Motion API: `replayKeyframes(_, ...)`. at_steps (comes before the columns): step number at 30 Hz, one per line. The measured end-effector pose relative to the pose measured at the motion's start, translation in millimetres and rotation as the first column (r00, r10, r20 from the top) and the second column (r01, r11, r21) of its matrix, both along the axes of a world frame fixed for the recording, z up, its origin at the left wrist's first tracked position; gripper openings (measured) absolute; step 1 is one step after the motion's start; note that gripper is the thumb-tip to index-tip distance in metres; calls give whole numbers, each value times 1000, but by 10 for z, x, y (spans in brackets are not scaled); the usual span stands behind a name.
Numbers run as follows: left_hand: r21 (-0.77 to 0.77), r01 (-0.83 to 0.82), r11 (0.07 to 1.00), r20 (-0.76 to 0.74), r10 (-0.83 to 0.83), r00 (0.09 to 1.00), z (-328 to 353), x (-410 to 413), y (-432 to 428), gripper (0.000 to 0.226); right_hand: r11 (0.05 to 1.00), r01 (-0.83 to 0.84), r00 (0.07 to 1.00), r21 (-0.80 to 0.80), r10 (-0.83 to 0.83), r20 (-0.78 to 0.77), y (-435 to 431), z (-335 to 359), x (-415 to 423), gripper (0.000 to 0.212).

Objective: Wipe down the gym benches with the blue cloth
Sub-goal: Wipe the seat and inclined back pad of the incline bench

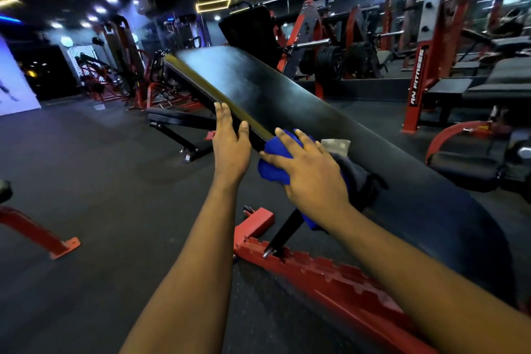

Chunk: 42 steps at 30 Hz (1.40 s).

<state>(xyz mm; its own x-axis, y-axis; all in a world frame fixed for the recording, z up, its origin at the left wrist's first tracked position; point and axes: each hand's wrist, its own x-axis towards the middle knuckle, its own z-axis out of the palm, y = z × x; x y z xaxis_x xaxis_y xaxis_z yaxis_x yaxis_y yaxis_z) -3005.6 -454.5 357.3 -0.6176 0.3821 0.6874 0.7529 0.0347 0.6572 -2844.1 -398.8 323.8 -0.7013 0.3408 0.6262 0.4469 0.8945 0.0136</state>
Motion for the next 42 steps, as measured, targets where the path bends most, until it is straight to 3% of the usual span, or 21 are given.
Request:
replayKeyframes(4, -32, 66, 997, -53, -68, 996, -143, 176, -43, 62, 997, 72, 997, 37, -71, -16, -76, -291, 376, 75)
replayKeyframes(9, -99, 43, 994, -48, -47, 998, -148, 244, -28, 62, 997, 26, 999, -79, -22, 47, -80, 63, 149, 60)
replayKeyframes(16, 6, 59, 998, 108, -59, 992, -263, 500, 152, 60, 994, 111, 990, 4, -110, -85, -94, -550, 795, 75)
replayKeyframes(21, 87, 19, 996, 113, -28, 993, -318, 715, 306, 61, 990, 130, 990, -62, -133, -39, -77, -457, 793, 65)
replayKeyframes(25, 79, -62, 995, 115, 53, 992, -328, 827, 304, 59, 993, 119, 993, 6, -119, -11, -56, -571, 971, 65)
replayKeyframes(29, -19, -97, 995, -106, 95, 990, -497, 1194, 300, 58, 987, 163, 985, 9, -163, -51, -111, -916, 1514, 76)
replayKeyframes(32, -107, -98, 989, -234, 71, 970, -665, 1448, 332, 56, 983, 166, 984, -76, -171, -59, -114, -871, 1573, 62)
replayKeyframes(35, -144, -114, 983, -293, 67, 954, -755, 1542, 355, 53, 986, 147, 988, -77, -151, -43, -108, -850, 1543, 53)
replayKeyframes(38, -156, -145, 977, -326, 88, 941, -779, 1544, 342, 52, 989, 149, 988, -11, -149, -37, -86, -1078, 1842, 67)
replayKeyframes(42, -161, -130, 978, -419, 52, 906, -844, 1691, 329, 48, 984, 168, 971, -64, -176, -164, -145, -1355, 2182, 64)
